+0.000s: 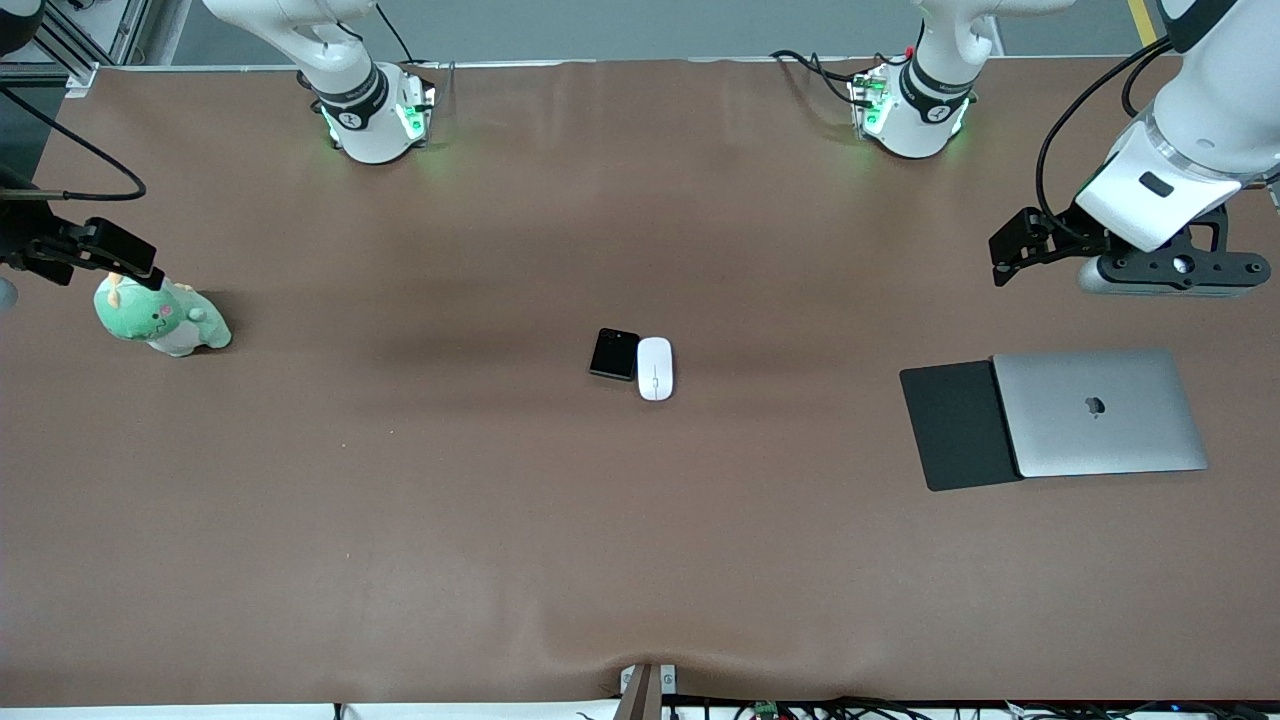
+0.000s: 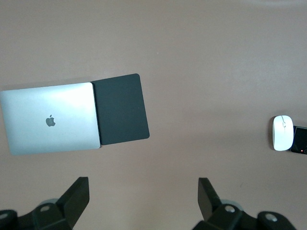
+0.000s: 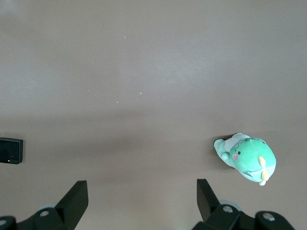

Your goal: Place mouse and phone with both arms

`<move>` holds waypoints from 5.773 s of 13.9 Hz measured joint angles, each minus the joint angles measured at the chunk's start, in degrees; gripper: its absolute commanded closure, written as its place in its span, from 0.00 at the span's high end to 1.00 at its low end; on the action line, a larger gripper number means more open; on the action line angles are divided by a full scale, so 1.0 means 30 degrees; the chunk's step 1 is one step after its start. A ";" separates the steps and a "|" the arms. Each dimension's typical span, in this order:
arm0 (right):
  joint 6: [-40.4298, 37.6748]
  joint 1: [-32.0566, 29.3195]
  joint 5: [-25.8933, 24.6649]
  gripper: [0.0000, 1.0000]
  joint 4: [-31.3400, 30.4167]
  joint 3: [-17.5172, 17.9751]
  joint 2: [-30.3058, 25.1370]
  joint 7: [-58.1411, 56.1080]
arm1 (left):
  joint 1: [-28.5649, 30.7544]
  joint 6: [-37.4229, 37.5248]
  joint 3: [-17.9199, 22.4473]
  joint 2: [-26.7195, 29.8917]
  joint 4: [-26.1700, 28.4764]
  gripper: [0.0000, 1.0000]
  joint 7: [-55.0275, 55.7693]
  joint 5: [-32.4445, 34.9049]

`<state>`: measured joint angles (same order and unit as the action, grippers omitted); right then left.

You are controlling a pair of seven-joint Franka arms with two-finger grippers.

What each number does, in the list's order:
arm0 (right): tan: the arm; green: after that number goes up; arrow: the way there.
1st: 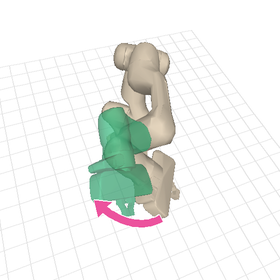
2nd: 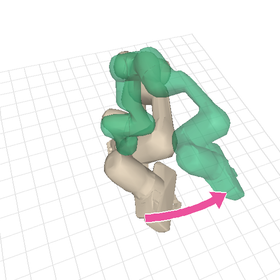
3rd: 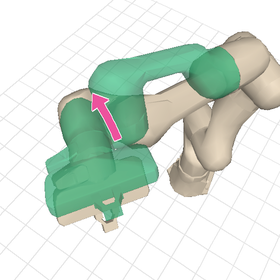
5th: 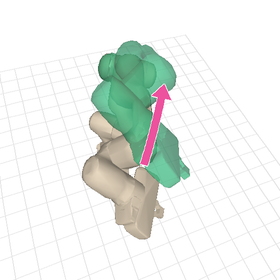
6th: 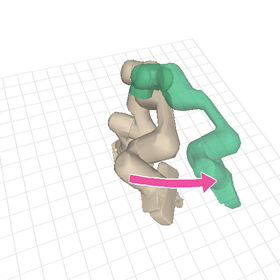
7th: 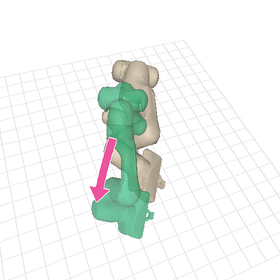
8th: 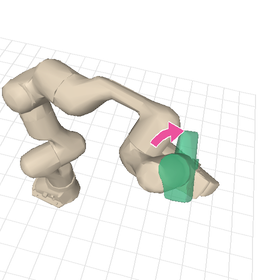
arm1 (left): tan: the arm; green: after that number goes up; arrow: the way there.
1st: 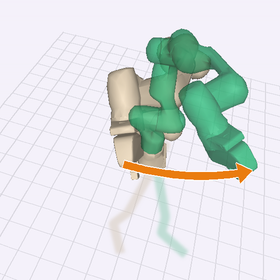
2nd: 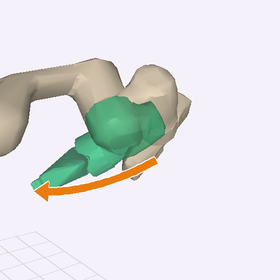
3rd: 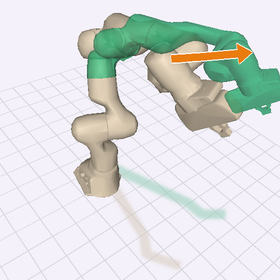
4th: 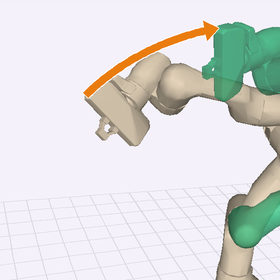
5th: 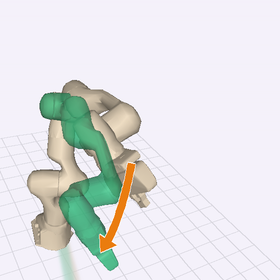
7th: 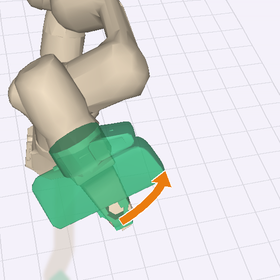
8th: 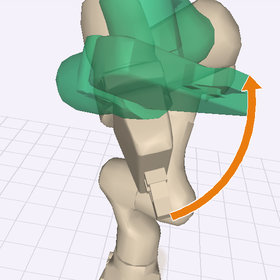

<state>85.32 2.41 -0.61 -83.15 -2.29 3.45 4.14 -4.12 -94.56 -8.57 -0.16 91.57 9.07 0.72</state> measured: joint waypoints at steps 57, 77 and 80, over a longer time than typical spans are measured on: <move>0.0169 -0.0381 0.0000 1.00 -0.0042 -0.0123 0.0175 -0.0427 | -1.0131 -0.8395 -0.0251 -1.3473 -0.2901 1.00 1.2908 0.1409; 0.0169 -0.0401 0.0000 1.00 -0.0068 -0.0127 0.0207 -0.0428 | -1.1293 -1.1231 -0.0151 -1.6762 -0.3999 1.00 1.4486 0.1421; 0.0169 -0.0407 0.0000 1.00 -0.0069 -0.0128 0.0219 -0.0429 | -1.1311 -1.1231 -0.0151 -1.6774 -0.4003 1.00 1.4486 0.1421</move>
<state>85.83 1.19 -0.61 -83.36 -2.67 4.10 2.85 -38.05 -128.25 -9.03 -50.48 79.56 52.53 4.99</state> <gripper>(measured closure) 0.000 0.000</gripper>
